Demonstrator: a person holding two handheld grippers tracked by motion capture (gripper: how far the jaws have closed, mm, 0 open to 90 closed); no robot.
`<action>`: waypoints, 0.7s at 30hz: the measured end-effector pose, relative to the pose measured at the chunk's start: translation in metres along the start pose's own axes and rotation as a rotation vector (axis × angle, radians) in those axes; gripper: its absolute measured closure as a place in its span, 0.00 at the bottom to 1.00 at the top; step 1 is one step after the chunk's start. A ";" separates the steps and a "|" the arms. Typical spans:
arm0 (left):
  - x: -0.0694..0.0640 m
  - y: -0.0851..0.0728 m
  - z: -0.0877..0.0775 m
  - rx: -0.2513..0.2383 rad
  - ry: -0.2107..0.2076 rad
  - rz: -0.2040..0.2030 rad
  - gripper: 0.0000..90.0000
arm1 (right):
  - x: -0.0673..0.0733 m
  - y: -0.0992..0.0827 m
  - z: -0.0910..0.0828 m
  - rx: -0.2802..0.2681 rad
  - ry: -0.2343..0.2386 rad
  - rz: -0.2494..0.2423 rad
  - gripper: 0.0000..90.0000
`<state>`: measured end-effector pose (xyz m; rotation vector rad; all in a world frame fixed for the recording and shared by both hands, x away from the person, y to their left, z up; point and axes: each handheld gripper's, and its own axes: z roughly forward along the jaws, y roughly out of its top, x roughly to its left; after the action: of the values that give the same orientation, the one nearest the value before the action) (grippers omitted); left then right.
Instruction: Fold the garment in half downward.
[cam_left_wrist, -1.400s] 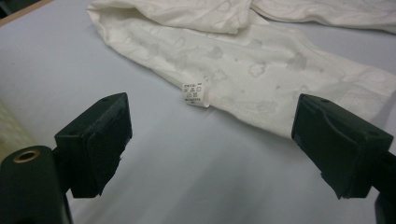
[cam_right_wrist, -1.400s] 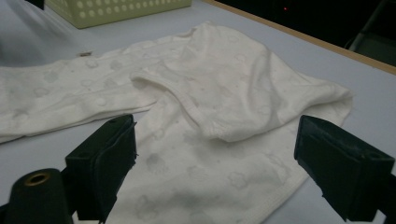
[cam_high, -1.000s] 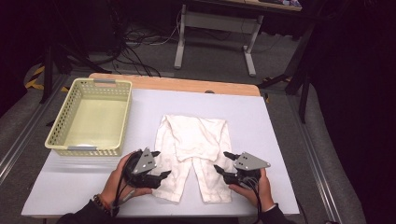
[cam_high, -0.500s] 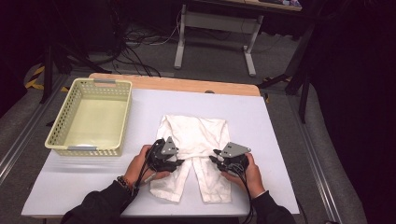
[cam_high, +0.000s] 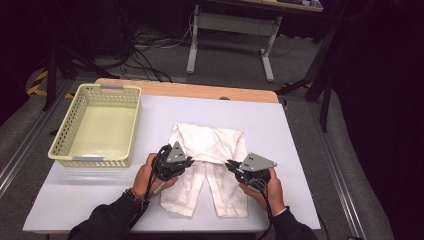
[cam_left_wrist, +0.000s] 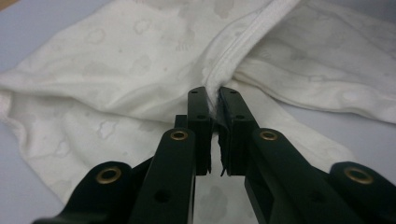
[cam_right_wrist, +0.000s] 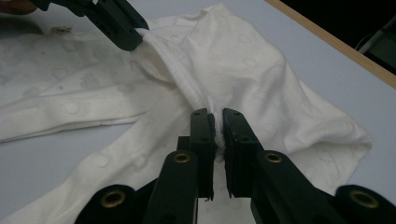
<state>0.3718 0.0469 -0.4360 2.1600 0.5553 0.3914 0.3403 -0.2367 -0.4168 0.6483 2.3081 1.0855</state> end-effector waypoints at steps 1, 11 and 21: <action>-0.002 0.001 -0.005 -0.009 -0.002 0.004 0.94 | 0.002 0.001 -0.004 -0.003 0.006 0.000 0.93; -0.033 0.009 -0.052 -0.063 -0.032 0.106 0.94 | 0.027 0.008 -0.044 -0.062 0.064 -0.019 0.93; -0.060 -0.009 -0.074 -0.046 -0.085 0.142 0.94 | 0.056 -0.003 -0.060 -0.048 0.146 -0.061 0.93</action>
<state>0.2839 0.0702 -0.4045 2.1671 0.3436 0.3831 0.2604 -0.2380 -0.3986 0.4912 2.4003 1.1910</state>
